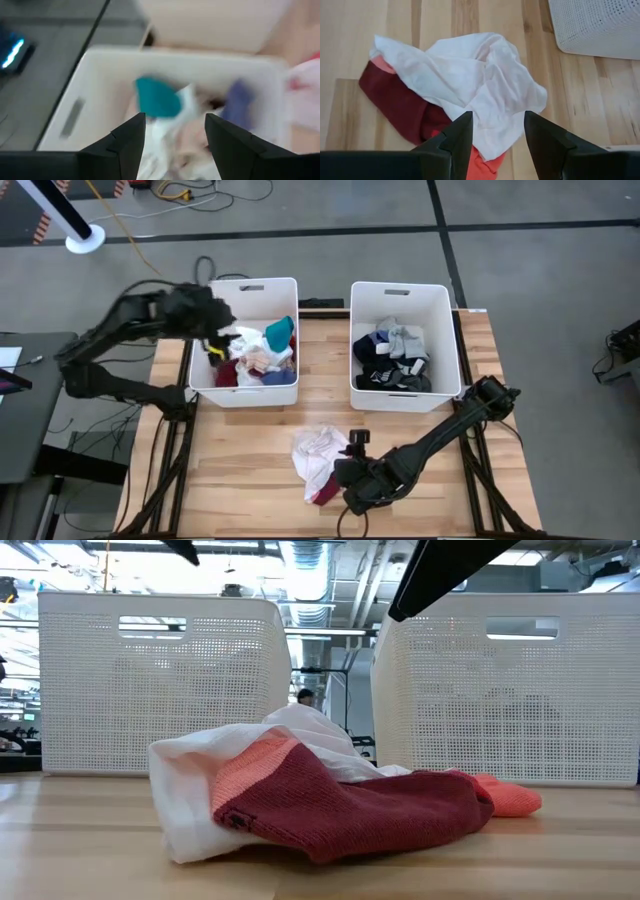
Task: Sort clothes
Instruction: Put the white underwear into the left white bin
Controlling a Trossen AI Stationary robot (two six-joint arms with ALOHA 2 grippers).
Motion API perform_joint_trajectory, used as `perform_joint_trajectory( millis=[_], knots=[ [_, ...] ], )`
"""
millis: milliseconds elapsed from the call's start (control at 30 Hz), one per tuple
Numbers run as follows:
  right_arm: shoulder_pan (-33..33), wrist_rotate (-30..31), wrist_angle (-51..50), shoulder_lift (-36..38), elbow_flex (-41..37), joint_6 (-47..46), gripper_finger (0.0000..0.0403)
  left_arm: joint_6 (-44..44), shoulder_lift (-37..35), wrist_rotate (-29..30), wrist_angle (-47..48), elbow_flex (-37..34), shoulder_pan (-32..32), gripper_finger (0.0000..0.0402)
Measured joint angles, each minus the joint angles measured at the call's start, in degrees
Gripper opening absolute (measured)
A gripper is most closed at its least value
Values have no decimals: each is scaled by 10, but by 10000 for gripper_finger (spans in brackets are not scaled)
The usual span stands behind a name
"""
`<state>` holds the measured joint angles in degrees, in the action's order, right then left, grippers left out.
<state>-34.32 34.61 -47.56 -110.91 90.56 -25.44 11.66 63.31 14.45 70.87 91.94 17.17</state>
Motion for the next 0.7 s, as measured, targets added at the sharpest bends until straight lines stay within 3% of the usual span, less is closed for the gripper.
perform_joint_trajectory(
  millis=[167,333,700],
  knots=[
    [4,0,0,0,0,4,191,-3,-39,-105,-40,0,-37,201],
    [4,0,-4,0,0,6,191,-10,-58,-175,-48,-25,-93,201],
    [3,-2,-17,0,0,4,191,-41,-39,-188,-139,-170,-254,201]
  ],
)
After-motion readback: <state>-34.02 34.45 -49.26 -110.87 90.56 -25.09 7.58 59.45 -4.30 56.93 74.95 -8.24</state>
